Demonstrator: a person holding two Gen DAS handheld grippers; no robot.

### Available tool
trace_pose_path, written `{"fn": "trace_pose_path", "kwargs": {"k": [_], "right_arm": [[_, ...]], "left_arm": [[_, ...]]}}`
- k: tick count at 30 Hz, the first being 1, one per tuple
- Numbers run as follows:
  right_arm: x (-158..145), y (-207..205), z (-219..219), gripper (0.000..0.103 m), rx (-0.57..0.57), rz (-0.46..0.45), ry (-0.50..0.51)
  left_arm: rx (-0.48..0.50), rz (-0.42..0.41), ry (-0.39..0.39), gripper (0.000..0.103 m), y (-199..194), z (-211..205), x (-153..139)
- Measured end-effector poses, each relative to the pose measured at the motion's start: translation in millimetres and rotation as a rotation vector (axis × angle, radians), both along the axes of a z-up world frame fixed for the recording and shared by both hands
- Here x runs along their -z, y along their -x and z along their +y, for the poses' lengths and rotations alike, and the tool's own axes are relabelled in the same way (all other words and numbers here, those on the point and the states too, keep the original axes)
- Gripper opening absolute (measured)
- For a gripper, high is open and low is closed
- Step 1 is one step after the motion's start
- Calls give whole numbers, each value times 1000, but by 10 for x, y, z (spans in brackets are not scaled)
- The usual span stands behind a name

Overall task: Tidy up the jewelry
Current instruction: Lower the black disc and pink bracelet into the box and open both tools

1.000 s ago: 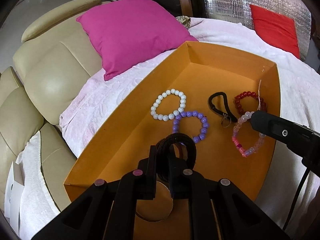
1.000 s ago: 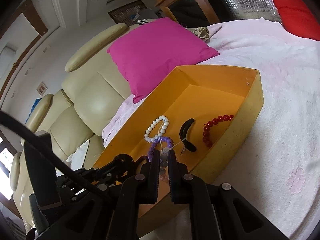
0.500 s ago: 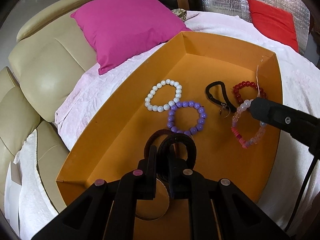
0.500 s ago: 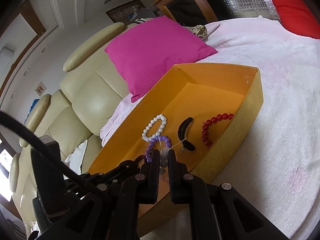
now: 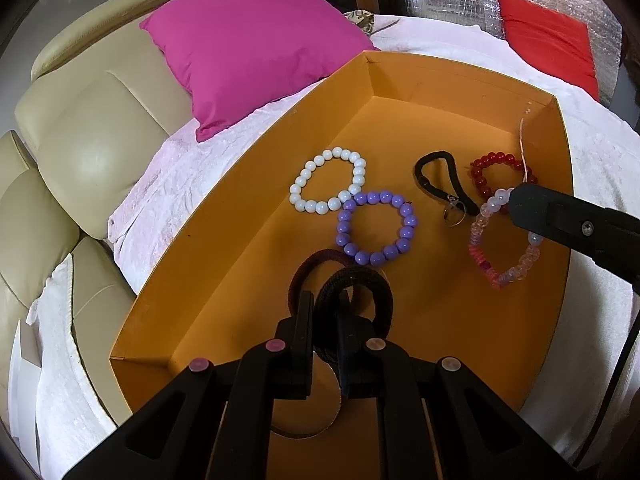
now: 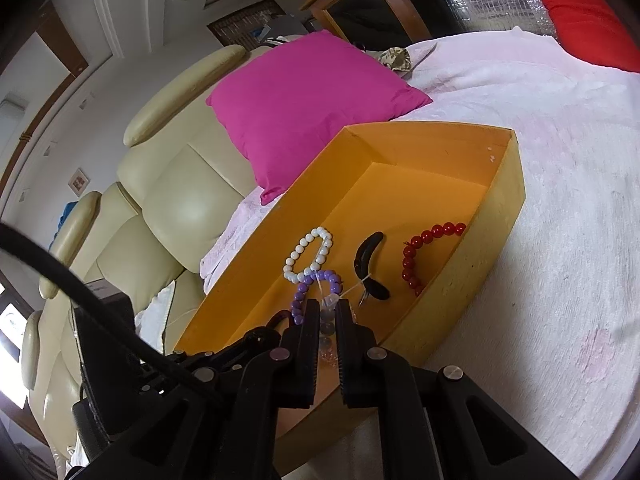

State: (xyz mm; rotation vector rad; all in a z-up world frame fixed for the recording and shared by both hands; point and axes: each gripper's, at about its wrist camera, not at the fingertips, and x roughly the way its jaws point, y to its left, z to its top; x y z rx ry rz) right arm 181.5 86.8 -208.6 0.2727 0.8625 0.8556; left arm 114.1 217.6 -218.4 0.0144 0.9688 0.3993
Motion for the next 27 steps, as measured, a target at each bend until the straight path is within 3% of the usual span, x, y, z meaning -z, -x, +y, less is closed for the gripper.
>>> {"fn": "trace_pose_path", "kwargs": {"k": [6, 10, 14, 16, 19, 27], "right_arm": [[-2, -6, 6, 9, 2, 3, 4], [0, -11, 3, 10, 2, 9, 3], [-1, -16, 1, 11, 3, 16, 1], [1, -24, -2, 11, 3, 22, -2], [12, -43, -17, 11, 2, 39, -16], [55, -111, -81, 11, -3, 114, -86]], "left_arm": [[-2, 5, 2, 13, -10, 0, -1], [-3, -2, -5, 27, -6, -3, -16], [6, -9, -8, 32, -3, -9, -35], [4, -14, -9, 42, 4, -15, -42], [-1, -24, -12, 50, 11, -13, -56], [-17, -23, -14, 54, 21, 46, -52]]}}
